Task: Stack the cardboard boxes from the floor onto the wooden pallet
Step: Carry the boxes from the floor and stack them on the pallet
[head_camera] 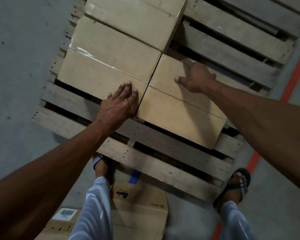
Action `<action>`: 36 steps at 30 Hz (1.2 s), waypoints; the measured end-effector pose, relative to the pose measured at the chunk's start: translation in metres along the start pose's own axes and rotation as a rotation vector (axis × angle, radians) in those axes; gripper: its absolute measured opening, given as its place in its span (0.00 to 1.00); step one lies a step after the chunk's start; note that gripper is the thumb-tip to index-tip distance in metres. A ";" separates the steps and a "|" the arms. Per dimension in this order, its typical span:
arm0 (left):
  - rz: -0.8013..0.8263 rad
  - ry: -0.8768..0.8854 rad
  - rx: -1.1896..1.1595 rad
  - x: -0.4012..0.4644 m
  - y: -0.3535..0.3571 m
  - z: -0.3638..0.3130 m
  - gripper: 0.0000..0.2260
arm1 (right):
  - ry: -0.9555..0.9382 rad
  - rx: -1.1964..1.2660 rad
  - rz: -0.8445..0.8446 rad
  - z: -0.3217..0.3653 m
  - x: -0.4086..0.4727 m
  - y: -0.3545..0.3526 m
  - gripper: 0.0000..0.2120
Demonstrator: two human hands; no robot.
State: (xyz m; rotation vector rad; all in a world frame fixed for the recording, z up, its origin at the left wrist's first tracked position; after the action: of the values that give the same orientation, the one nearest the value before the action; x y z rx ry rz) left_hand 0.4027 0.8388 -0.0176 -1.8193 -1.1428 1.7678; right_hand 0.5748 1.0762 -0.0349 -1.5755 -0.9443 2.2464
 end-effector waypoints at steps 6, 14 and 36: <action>0.059 -0.008 -0.006 0.002 0.000 0.002 0.49 | 0.055 -0.042 -0.030 0.002 -0.002 0.008 0.32; 0.085 -0.010 0.033 0.001 -0.002 -0.005 0.44 | 0.002 0.129 -0.103 0.003 0.005 0.000 0.21; -0.066 0.046 0.078 0.002 0.019 -0.003 0.51 | -0.144 0.035 -0.283 0.025 -0.026 0.022 0.28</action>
State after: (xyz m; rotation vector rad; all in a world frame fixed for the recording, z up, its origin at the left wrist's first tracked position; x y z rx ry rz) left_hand 0.4114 0.8296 -0.0321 -1.7485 -1.0879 1.7002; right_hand 0.5661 1.0365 -0.0236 -1.1923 -1.0824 2.1836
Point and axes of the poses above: each hand's wrist, its own x-axis towards the middle knuckle, its own y-axis out of the palm, z = x × y, the point moved 4 cm from there along x, towards the middle knuckle, and after that the axes turned 10 degrees about z, right-handed, at the moved point
